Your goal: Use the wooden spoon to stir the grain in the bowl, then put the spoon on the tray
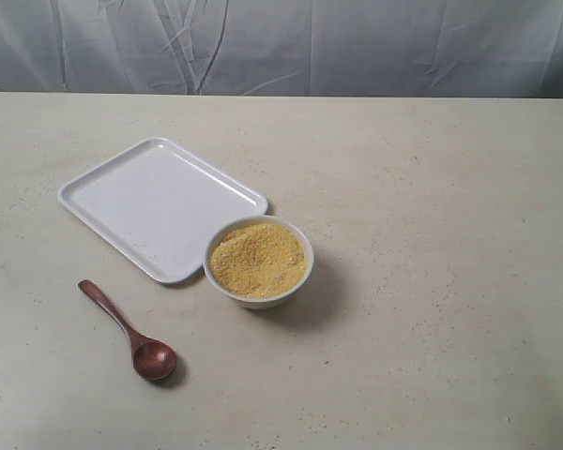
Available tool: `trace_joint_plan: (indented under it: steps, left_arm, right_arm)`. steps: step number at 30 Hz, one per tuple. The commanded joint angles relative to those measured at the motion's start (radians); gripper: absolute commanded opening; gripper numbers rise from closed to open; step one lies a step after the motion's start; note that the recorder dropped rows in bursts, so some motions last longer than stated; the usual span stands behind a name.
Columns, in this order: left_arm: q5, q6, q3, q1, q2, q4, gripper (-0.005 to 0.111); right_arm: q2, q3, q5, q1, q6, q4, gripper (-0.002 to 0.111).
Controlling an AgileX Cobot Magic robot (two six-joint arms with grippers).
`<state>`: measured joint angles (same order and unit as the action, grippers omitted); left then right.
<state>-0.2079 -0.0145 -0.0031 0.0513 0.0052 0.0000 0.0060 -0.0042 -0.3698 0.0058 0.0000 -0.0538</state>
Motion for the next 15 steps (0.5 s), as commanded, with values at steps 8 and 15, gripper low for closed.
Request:
trace_joint_plan:
  steps: [8,15]
  left_arm:
    - [0.006,0.005,0.003,0.001,-0.005,0.0,0.0]
    - [0.006,0.005,0.003,0.001,-0.005,0.0,0.0]
  right_arm:
    - [-0.006,0.004,0.009,-0.006,0.0,0.001,-0.001]
    - [-0.006,0.004,0.009,-0.006,0.0,0.003,-0.001]
